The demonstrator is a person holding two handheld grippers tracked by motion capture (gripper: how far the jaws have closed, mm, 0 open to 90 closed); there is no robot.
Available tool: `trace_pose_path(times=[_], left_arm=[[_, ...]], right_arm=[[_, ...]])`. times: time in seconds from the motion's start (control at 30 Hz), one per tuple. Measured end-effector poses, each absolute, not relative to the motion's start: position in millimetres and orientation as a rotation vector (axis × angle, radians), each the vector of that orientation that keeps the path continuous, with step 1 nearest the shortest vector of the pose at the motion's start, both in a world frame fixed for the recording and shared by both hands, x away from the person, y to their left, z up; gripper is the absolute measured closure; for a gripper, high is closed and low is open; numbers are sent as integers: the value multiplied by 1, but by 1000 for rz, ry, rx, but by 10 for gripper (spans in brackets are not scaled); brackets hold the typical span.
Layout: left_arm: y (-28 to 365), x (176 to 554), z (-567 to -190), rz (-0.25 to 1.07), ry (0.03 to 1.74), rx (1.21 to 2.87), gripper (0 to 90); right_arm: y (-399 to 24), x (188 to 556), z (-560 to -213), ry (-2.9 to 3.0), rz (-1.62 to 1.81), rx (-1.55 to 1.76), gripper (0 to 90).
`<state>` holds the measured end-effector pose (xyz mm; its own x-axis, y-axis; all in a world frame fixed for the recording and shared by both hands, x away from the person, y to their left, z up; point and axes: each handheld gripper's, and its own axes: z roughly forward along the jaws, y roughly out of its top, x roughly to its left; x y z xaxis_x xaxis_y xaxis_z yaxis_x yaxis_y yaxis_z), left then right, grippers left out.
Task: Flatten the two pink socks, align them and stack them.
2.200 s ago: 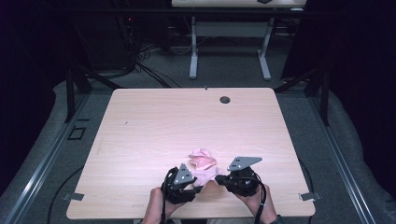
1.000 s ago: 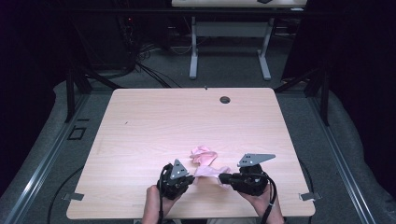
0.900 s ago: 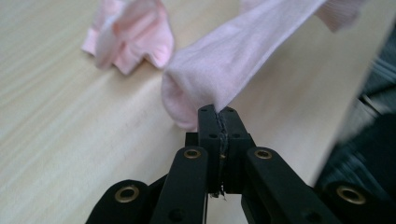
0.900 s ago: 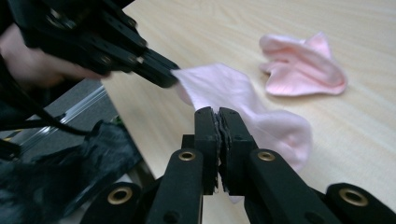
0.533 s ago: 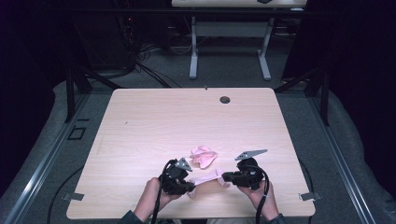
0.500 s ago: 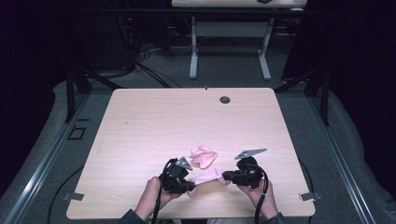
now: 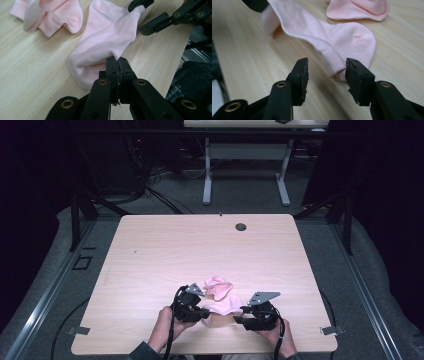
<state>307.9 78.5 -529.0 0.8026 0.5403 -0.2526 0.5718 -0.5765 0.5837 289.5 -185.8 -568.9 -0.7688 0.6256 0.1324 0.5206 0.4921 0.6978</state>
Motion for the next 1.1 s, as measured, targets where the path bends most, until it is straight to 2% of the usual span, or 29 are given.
trace_pose_path(times=[0.07, 0.23, 0.43, 0.53, 0.63, 0.73, 0.8, 0.87, 0.93, 1.0, 1.1], left_arm=[[80, 307, -528, -59, 817, 2311, 892], [85, 306, -526, -43, 811, 2282, 891], [89, 304, -531, -21, 806, 2254, 876], [87, 299, -537, 4, 814, 2236, 761], [78, 286, -545, 87, 827, 2228, 566], [70, 273, -555, 162, 828, 2221, 431], [63, 267, -561, 201, 814, 2241, 398], [57, 262, -565, 258, 796, 2252, 420], [55, 261, -566, 284, 777, 2254, 543], [56, 261, -563, 284, 747, 2249, 713], [62, 262, -552, 246, 712, 2243, 870]], right_arm=[[-184, 291, -573, 2567, 1122, 1001, 579], [-189, 296, -575, 2515, 1185, 1036, 837], [-197, 287, -544, 2538, 1255, 1105, 854], [-199, 283, -523, 2549, 1238, 1157, 855], [-199, 282, -509, 2554, 1222, 1233, 854], [-198, 279, -501, 2544, 1210, 1271, 854], [-197, 278, -498, 2532, 1213, 1286, 853], [-196, 277, -496, 2529, 1226, 1298, 854], [-197, 277, -495, 2534, 1215, 1302, 853], [-198, 275, -493, 2523, 1232, 1312, 853], [-203, 271, -490, 2514, 1233, 1331, 853]])
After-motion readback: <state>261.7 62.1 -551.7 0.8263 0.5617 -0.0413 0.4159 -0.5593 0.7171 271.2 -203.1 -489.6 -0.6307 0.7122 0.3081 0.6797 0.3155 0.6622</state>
